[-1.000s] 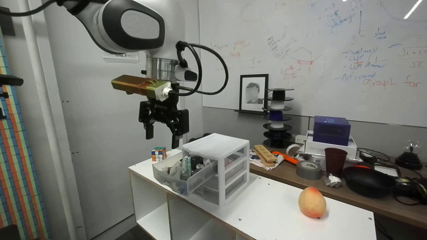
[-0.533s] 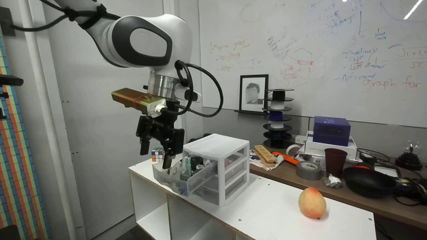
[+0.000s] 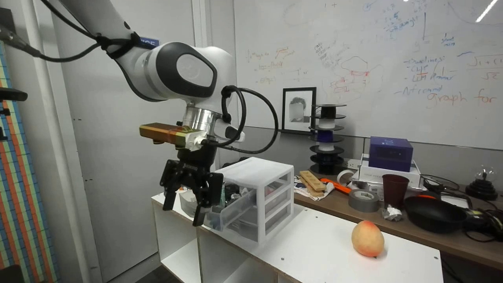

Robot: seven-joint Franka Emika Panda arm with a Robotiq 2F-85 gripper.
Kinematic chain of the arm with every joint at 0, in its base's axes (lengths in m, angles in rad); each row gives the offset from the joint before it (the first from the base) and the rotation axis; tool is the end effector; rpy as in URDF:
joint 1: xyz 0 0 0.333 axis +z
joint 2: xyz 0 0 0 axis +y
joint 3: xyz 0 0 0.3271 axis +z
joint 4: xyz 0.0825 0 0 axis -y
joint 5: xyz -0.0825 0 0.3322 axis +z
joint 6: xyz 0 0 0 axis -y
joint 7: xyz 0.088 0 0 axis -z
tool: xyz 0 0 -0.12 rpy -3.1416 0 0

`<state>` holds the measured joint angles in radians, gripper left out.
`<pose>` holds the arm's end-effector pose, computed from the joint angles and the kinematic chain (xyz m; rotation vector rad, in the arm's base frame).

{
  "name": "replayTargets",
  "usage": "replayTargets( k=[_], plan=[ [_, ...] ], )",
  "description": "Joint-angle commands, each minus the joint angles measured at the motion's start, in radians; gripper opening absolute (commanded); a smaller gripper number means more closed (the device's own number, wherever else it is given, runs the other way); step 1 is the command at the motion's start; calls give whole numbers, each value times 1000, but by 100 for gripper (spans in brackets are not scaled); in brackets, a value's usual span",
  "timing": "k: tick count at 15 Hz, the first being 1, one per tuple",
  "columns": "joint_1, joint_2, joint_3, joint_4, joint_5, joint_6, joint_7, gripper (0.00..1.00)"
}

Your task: Put the plastic objects in the drawer then close the drawer.

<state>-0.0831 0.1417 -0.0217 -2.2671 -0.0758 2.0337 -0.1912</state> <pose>0.4465 -0.0521 0.3097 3.0706 0.2041 -0.5922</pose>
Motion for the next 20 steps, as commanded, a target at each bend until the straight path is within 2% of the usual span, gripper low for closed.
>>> replayTargets(
  k=[1,3,12,15,19,20],
  plan=[
    [22,68,1,52,-46,-29,-3,100],
    [29,91,8,54,-64,2,-11,72],
    [49,99,63,49,-56,126,-174,4],
    [57,104,48,52,-141,221,-159,0],
    [55,137,30,66,-252,335,-153,7],
    [53,144,30,68,-264,360,-161,5]
  ],
)
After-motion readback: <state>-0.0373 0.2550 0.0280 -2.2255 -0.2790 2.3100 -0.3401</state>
